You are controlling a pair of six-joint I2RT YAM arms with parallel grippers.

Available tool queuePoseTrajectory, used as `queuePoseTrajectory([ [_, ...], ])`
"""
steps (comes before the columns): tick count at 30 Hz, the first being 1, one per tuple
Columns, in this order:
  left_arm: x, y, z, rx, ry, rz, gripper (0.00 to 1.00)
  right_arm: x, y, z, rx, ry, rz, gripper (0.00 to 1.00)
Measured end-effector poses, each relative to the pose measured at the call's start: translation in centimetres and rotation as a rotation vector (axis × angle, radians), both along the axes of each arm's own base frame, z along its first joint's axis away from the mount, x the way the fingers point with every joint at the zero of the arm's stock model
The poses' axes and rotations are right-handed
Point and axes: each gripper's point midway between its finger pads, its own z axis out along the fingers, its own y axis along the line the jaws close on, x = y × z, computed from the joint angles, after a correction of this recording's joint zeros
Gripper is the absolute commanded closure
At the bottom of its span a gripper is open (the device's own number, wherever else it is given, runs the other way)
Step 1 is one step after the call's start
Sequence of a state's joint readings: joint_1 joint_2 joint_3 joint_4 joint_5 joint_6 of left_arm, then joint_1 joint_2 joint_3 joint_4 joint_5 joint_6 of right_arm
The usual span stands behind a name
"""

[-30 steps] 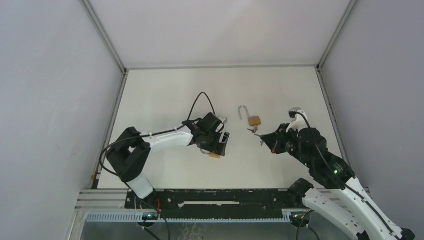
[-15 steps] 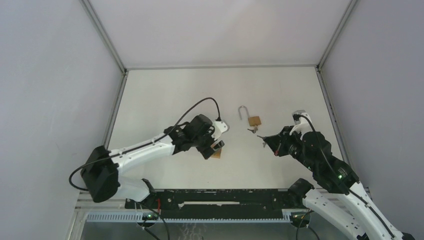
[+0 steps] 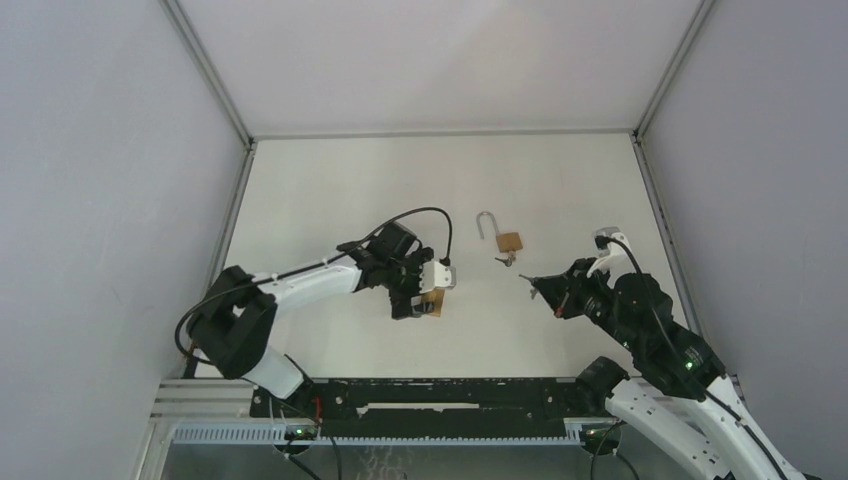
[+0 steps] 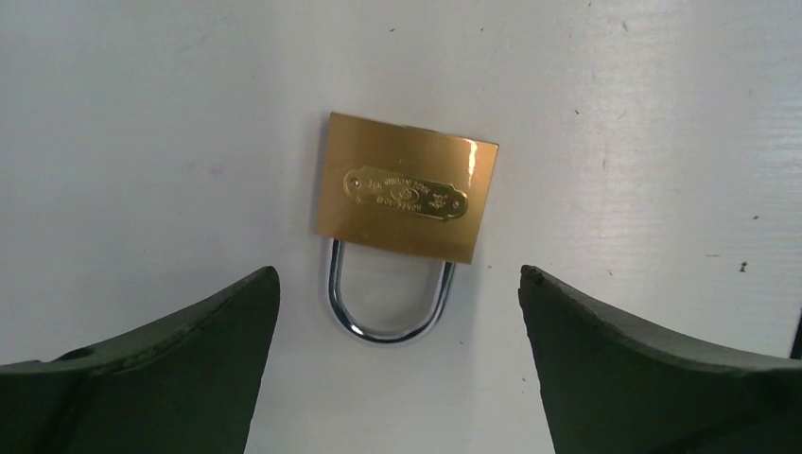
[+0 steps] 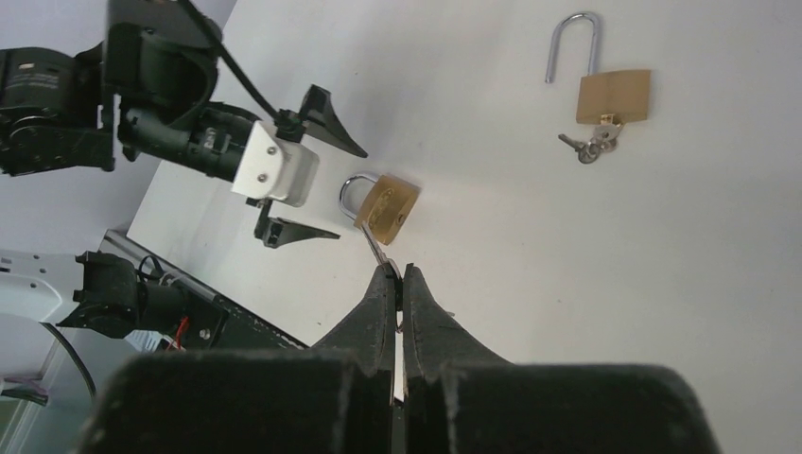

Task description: Unlock with the key

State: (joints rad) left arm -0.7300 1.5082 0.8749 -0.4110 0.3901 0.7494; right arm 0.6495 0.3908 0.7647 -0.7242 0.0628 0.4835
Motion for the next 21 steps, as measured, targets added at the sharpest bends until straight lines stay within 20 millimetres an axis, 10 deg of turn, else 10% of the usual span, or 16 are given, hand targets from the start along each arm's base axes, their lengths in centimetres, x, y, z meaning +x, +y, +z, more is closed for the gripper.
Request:
queuePoseTrajectory([
  [14, 0.9, -1.6, -2.9, 0.027, 0.011, -0.110, 0.01, -0.6, -0.3, -0.4, -0.009, 0.010, 0.011, 1.00],
  [21, 0.5, -2.7, -3.2, 0.025, 0.005, -0.147, 0.18, -0.7, -0.3, -0.4, -0.009, 0.008, 0.013, 1.00],
])
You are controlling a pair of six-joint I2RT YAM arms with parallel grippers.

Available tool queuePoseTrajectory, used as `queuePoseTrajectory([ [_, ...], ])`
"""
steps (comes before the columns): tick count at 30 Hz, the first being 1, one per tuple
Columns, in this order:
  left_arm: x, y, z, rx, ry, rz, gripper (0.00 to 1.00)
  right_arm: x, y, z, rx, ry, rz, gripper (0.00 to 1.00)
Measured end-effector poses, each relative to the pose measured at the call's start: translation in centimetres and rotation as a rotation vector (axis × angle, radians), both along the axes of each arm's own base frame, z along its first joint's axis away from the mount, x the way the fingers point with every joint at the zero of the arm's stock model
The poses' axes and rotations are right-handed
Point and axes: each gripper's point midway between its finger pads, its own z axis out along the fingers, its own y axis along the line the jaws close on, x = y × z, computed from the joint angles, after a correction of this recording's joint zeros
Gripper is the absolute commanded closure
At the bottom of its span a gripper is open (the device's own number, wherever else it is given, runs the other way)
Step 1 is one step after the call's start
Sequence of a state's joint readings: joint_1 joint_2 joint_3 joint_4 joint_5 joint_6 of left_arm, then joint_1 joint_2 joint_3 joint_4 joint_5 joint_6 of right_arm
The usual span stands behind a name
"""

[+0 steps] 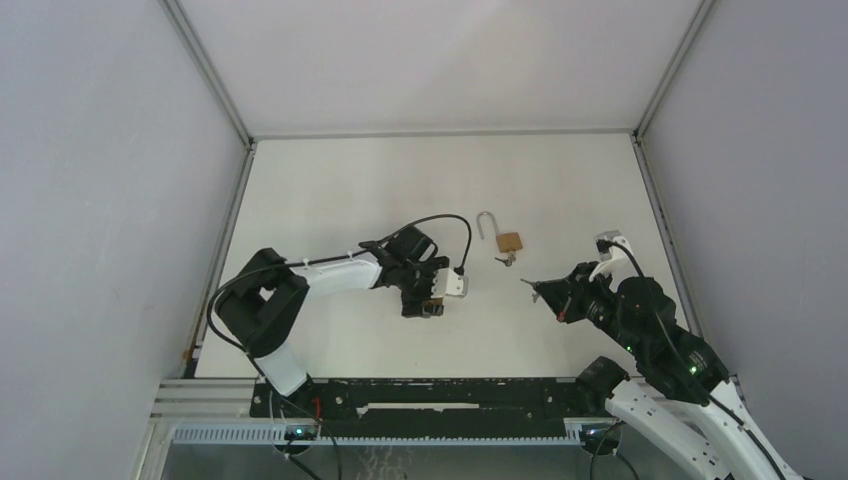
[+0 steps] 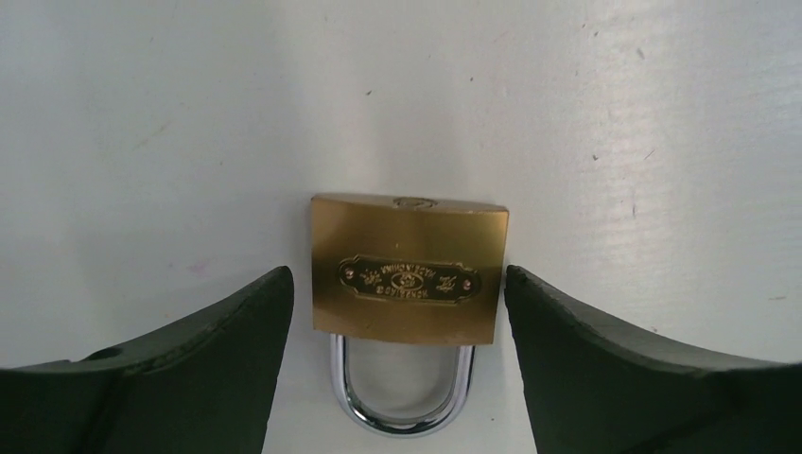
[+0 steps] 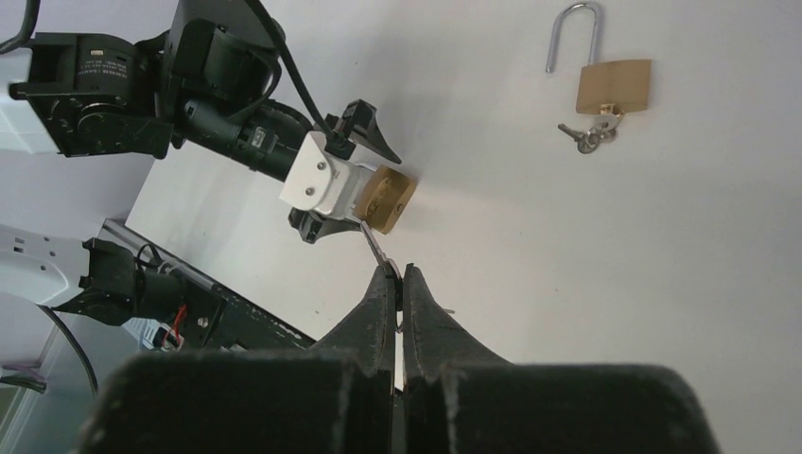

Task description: Unlock with the key

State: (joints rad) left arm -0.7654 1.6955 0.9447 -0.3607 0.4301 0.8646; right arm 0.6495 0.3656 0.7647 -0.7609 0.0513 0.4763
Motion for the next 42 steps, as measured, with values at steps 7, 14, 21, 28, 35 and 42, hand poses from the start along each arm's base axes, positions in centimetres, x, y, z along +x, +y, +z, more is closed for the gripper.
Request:
queuePoseTrajectory([
  [7, -1.2, -1.6, 0.0, -0.018, -0.003, -0.046, 0.41, -0.1, -0.1, 0.2, 0.006, -0.008, 0.000, 1.00],
  [14, -2.9, -4.8, 0.2, -0.066, 0.061, -0.069, 0.39, -0.2, 0.1, 0.2, 0.012, -0.004, 0.007, 1.00],
  [21, -4.0, -7.9, 0.3, -0.125, 0.099, -0.082, 0.14, -0.3, 0.1, 0.1, 0.017, 0.003, 0.008, 1.00],
  [28, -3.3, -8.5, 1.1, -0.185, 0.089, -0.084, 0.12, -0.6, 0.0, -0.1, 0.025, 0.024, 0.004, 1.00],
  [35, -2.5, -7.1, 1.6, -0.257, 0.112, -0.064, 0.12, -0.7, 0.3, -0.1, 0.041, 0.040, 0.007, 1.00],
  [42, -4.0, -6.6, 0.2, -0.315, 0.166, -0.055, 0.12, -0.5, 0.6, -0.6, 0.035, 0.074, 0.007, 1.00],
])
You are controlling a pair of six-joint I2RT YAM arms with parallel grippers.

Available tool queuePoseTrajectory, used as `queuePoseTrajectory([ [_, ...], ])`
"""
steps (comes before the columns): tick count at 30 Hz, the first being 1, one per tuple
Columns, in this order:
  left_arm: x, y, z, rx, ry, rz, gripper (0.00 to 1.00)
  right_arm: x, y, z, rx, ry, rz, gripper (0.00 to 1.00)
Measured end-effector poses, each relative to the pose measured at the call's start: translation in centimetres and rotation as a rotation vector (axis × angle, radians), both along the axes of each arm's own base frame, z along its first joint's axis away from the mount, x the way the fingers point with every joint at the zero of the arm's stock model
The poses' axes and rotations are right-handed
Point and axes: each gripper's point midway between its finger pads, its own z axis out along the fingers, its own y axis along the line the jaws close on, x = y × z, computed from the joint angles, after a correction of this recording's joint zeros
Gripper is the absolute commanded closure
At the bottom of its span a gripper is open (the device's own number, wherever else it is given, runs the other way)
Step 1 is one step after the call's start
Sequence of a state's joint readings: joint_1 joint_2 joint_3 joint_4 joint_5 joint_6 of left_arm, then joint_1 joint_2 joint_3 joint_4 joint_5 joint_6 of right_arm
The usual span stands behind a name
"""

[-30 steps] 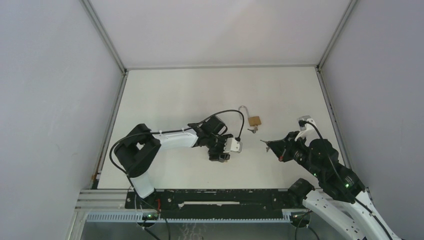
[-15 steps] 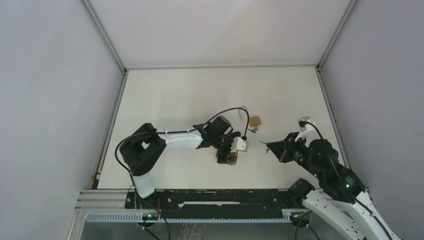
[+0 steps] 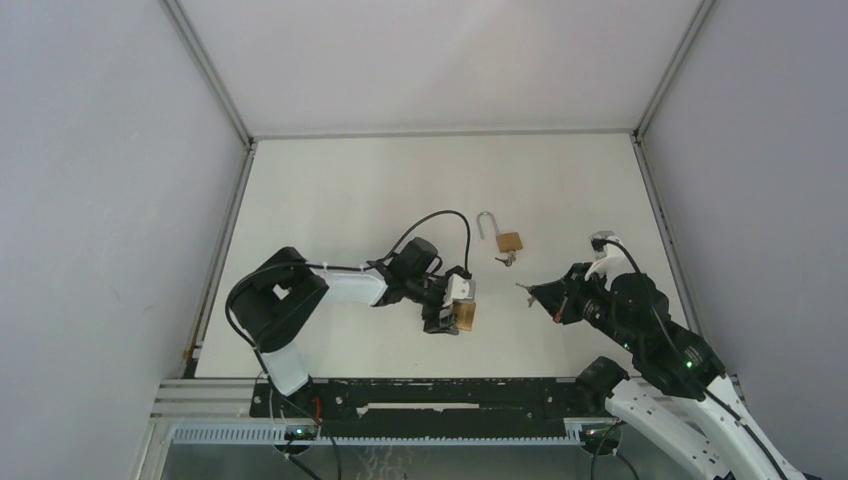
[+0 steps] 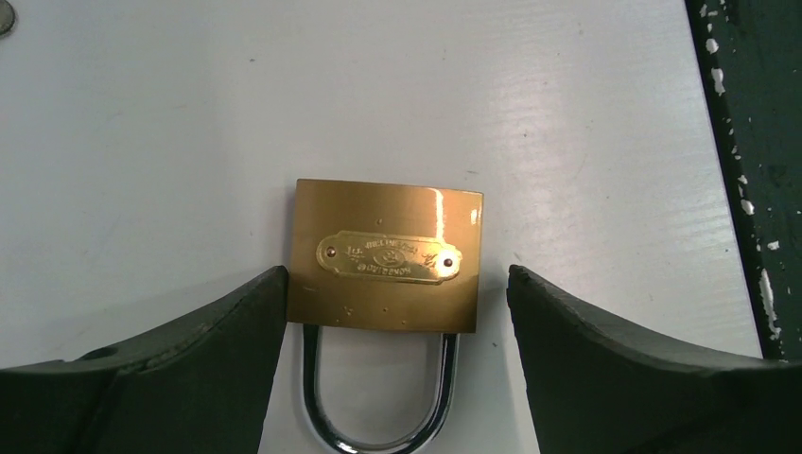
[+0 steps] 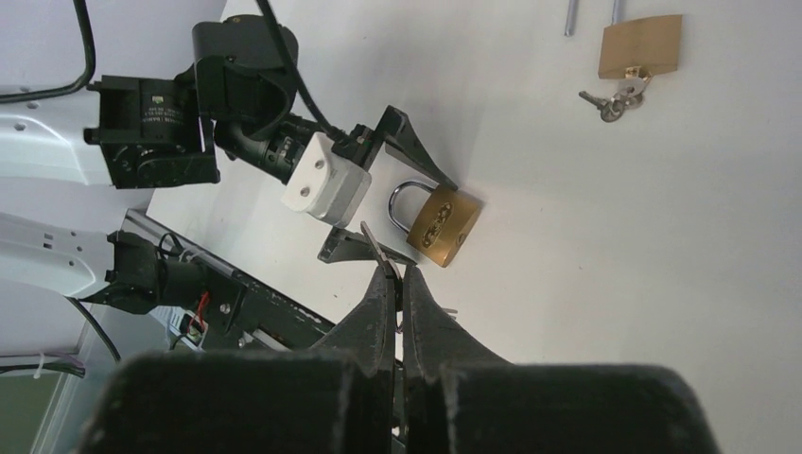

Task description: Unlock with the key

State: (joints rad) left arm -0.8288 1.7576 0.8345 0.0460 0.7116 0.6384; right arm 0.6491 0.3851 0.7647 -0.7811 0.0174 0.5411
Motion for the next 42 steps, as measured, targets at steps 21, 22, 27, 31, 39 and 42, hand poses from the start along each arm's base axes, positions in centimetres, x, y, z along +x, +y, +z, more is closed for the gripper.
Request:
queuePoseTrajectory([
  [21, 0.5, -0.6, -0.3, -0.107, -0.039, 0.081, 0.16, 0.3, 1.1, -0.2, 0.009, 0.031, 0.032, 1.00],
  [22, 0.5, -0.6, -0.3, -0.107, -0.041, 0.079, 0.16, 0.2, 1.1, -0.2, 0.009, 0.032, 0.033, 1.00],
  [27, 0.4, -0.6, -0.4, -0.098, -0.042, 0.064, 0.17, 0.2, 1.2, -0.2, 0.010, 0.033, 0.037, 1.00],
  [31, 0.3, -0.7, -0.5, -0.080, -0.026, 0.045, 0.17, 0.2, 1.2, -0.2, 0.009, 0.035, 0.037, 1.00],
  [39, 0.4, -1.1, -0.5, -0.063, -0.021, 0.015, 0.20, 0.2, 1.3, -0.3, 0.009, 0.037, 0.041, 1.00],
  [42, 0.4, -1.1, -0.5, -0.060, -0.021, 0.009, 0.23, 0.2, 1.3, -0.3, 0.010, 0.038, 0.042, 1.00],
])
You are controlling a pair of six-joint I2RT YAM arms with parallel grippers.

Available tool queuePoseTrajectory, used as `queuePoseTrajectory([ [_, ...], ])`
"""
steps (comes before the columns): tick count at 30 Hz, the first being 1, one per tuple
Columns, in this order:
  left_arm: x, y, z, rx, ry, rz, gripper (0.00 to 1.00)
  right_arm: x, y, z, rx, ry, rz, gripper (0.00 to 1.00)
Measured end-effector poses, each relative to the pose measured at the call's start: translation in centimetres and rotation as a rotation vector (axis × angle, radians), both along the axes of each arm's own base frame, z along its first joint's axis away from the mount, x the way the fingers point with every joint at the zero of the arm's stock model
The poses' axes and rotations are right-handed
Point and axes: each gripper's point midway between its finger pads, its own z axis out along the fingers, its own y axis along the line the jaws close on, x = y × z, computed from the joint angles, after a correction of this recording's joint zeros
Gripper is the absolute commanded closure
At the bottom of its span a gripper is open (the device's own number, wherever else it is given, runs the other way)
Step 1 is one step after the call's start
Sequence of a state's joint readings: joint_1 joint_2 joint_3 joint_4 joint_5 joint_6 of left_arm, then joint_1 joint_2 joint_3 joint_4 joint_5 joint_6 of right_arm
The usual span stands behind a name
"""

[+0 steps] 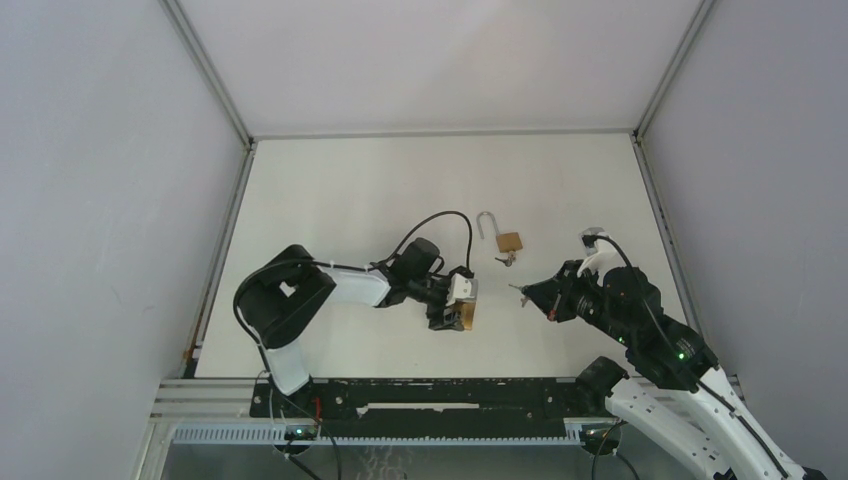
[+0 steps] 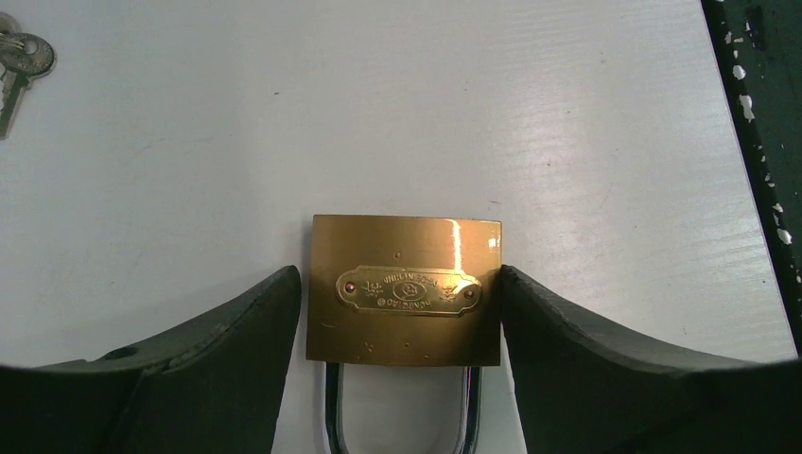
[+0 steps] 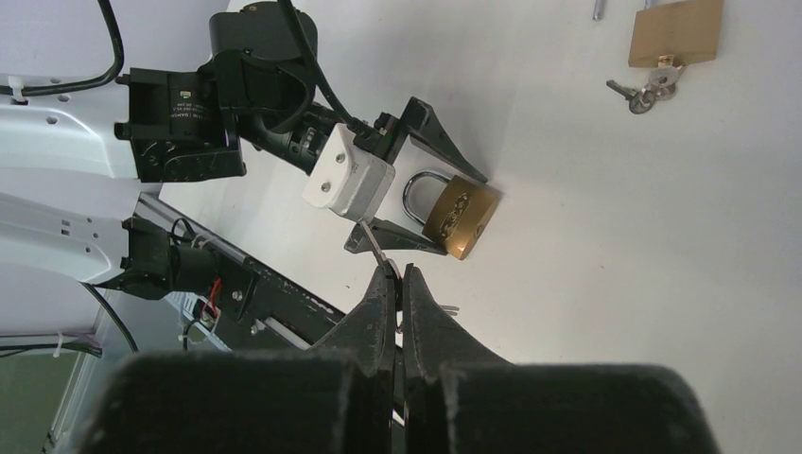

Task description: Unlock with the key

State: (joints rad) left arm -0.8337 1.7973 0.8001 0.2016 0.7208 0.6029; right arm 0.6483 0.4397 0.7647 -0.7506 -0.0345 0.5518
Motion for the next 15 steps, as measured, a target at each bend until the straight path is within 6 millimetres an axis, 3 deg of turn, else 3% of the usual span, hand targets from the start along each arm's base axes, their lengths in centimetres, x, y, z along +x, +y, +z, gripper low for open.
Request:
queuePoseTrajectory([
  [4, 0.01, -0.03, -0.03, 0.000, -0.001, -0.004, 0.39, 0.00, 0.00, 0.00, 0.000, 0.000, 0.000, 1.00],
  [10, 0.00, -0.20, 0.01, 0.001, 0.004, -0.013, 0.90, 0.00, 0.00, 0.00, 0.000, 0.000, 0.000, 1.00],
  [12, 0.07, -0.31, 0.05, 0.005, 0.006, -0.020, 0.98, -0.01, 0.01, 0.00, 0.000, 0.000, 0.000, 1.00],
  [15, 0.13, -0.35, 0.12, 0.014, 0.008, -0.024, 1.00, -0.03, -0.01, 0.04, 0.002, -0.001, 0.000, 1.00],
])
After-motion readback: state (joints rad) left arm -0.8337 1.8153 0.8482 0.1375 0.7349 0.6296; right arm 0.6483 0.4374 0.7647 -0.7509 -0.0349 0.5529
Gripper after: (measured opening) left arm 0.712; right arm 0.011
